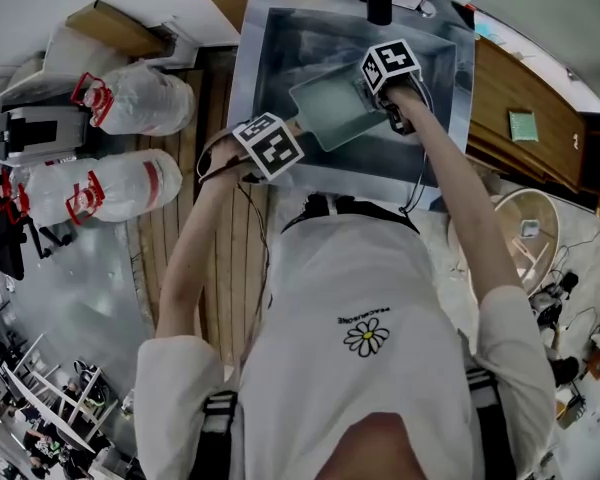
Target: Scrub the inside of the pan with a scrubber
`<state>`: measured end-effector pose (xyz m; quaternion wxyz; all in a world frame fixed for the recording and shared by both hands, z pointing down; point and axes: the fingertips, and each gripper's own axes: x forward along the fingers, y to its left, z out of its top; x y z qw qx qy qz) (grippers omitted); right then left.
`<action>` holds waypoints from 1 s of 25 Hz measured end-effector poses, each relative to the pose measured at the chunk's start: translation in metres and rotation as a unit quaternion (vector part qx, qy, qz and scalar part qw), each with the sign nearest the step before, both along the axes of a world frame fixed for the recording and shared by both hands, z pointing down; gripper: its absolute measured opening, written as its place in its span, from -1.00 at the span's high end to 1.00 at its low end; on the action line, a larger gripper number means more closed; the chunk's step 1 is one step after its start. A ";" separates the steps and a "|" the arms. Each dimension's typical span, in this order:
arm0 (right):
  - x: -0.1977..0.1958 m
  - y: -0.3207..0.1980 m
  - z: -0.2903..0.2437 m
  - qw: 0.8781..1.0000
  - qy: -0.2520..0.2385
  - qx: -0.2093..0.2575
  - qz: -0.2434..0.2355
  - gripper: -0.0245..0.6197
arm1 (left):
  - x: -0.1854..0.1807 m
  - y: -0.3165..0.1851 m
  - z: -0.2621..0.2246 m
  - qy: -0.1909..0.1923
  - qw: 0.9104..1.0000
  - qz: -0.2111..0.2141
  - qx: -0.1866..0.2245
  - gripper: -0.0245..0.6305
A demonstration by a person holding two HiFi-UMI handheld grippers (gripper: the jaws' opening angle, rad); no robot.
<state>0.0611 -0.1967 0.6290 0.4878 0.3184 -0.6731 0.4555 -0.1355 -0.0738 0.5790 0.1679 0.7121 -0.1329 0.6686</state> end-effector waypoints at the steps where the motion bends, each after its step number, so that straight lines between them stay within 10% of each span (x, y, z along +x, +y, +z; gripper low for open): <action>1: 0.000 0.000 0.000 1.000 0.001 0.000 -0.004 0.73 | 0.000 0.000 0.000 0.000 1.000 0.000 0.000 0.58; 25: -0.097 0.057 -0.035 0.993 -0.098 -0.039 -0.043 0.74 | -0.002 -0.001 0.001 -0.012 1.000 0.006 0.000 0.58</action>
